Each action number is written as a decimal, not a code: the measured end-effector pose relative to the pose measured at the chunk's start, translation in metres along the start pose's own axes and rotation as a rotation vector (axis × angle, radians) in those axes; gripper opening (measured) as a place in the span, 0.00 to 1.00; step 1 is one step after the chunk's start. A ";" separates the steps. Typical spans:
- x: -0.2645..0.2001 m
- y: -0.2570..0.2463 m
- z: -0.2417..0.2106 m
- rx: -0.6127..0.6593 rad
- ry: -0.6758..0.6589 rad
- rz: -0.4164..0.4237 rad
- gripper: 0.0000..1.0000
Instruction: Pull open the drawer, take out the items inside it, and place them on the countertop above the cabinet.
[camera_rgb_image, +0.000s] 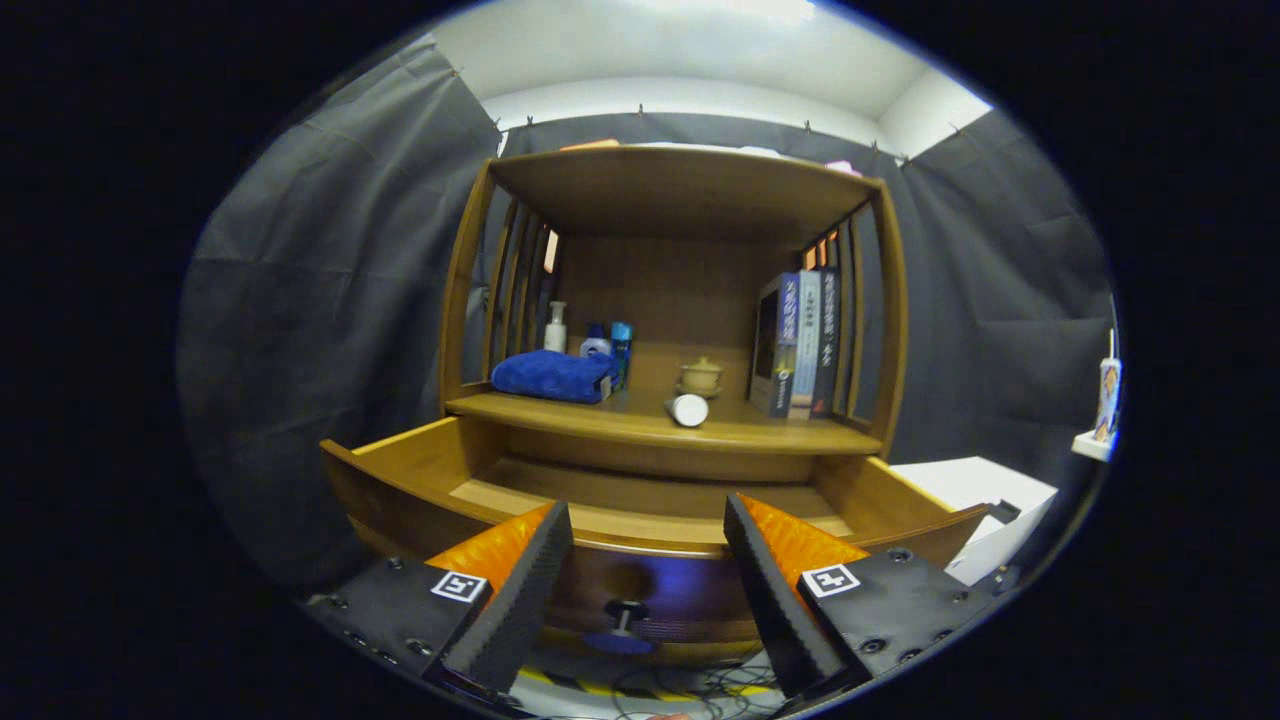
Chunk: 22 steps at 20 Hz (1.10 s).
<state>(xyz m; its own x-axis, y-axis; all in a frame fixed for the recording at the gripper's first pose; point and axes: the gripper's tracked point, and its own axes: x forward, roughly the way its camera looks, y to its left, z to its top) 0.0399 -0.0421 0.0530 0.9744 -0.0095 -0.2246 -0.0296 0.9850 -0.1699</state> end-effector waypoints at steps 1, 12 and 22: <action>-0.006 0.006 -0.010 0.019 0.008 0.016 0.99; 0.002 -0.002 -0.059 0.107 0.140 -0.007 0.99; 0.014 -0.008 -0.059 0.094 0.127 -0.065 0.99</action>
<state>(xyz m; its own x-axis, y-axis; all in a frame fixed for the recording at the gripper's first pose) 0.0411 -0.0602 -0.0058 0.9374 -0.0893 -0.3367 0.0592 0.9934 -0.0984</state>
